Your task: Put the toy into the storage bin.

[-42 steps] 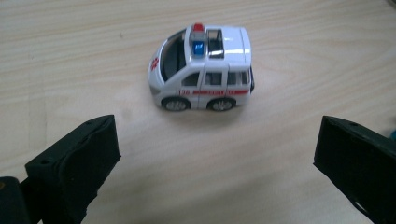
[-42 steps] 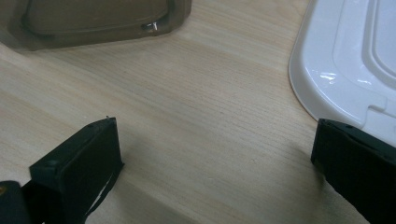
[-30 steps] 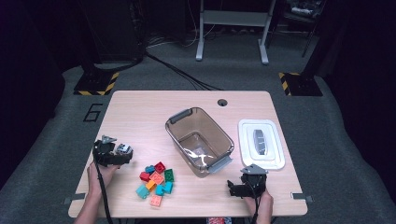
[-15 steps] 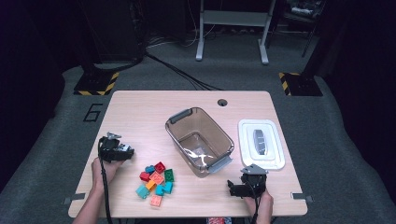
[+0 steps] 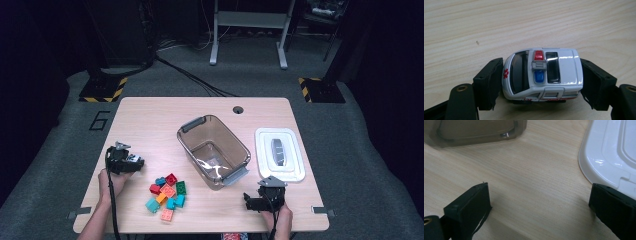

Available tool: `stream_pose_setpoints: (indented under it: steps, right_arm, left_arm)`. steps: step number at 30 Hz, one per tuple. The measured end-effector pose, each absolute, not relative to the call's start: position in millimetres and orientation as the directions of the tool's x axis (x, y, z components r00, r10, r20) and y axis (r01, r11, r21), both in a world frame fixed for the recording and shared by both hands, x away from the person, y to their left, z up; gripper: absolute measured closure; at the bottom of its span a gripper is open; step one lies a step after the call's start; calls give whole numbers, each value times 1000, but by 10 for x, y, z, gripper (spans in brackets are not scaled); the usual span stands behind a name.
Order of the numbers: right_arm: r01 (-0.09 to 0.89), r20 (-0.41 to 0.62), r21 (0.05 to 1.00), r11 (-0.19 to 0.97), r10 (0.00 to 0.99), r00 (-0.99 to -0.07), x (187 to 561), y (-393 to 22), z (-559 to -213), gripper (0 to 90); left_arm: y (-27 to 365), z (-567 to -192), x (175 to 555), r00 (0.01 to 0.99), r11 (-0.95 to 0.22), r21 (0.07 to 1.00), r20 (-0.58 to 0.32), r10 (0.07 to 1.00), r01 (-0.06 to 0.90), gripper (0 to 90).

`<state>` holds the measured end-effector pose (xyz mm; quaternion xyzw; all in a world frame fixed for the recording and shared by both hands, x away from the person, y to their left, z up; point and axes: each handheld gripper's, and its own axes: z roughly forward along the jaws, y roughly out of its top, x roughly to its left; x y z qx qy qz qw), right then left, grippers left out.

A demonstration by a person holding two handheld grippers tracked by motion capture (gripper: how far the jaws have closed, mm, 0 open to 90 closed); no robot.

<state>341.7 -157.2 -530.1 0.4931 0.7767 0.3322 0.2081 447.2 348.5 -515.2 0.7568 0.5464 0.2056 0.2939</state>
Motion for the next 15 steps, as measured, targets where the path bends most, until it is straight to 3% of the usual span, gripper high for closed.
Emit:
stream_pose_setpoints:
  steps: [15]
  right_arm:
    - [622, 0, 723, 301, 900, -435, 3421, -1579, -5301, 32]
  left_arm:
    - [3442, -4974, 4401, 373, -254, 685, -28, 927, 683, 254]
